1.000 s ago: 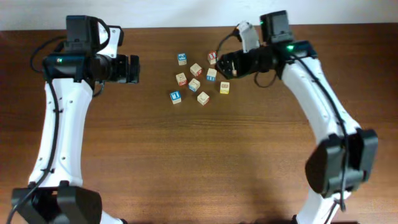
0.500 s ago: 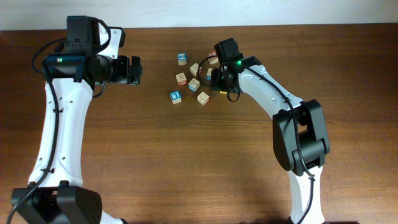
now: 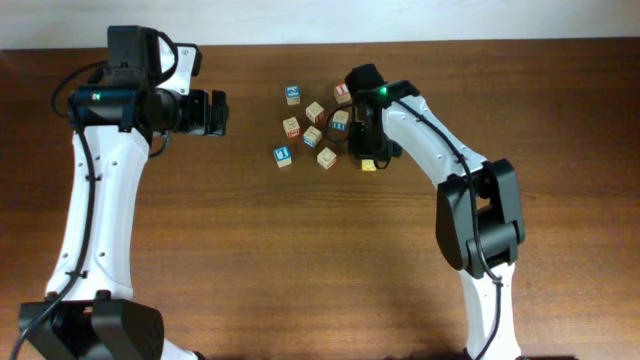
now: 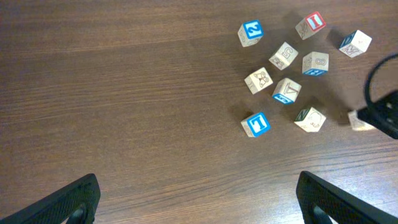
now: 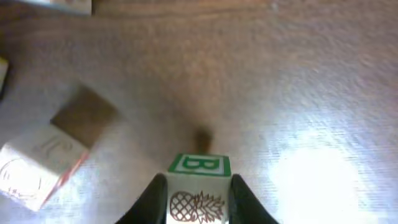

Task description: Rotate 3 blocks

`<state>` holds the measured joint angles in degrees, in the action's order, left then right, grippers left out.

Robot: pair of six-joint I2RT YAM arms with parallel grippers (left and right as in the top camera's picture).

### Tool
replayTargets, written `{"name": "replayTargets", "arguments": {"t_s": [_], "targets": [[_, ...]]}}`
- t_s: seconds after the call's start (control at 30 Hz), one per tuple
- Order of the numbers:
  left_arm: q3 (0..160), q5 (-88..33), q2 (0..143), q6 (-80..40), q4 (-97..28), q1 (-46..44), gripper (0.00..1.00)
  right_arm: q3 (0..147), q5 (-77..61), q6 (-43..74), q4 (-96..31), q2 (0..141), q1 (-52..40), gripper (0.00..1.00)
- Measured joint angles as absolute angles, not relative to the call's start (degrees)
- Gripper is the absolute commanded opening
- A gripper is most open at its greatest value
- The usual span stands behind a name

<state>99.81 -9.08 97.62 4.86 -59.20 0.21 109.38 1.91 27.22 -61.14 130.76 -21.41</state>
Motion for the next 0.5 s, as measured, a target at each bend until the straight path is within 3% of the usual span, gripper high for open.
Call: {"name": "replayTargets", "arguments": {"t_s": [0.13,0.2,0.37,0.5], "targets": [[99.9,-9.1,97.6,4.8,-59.2,0.2,0.99,112.7,0.5,26.9,-78.0,130.8,-21.4,0.19],[99.9,-9.1,97.6,4.8,-59.2,0.2,0.99,112.7,-2.3,25.4,-83.0,130.9,-21.5,0.13],[99.9,-9.1,97.6,4.9,-59.2,0.2,0.99,110.2,-3.8,24.4,-80.2,130.9,-28.1,0.14],[99.9,-9.1,97.6,4.8,-59.2,0.2,0.99,107.5,-4.2,24.2,-79.0,130.9,-30.1,0.48]]}}
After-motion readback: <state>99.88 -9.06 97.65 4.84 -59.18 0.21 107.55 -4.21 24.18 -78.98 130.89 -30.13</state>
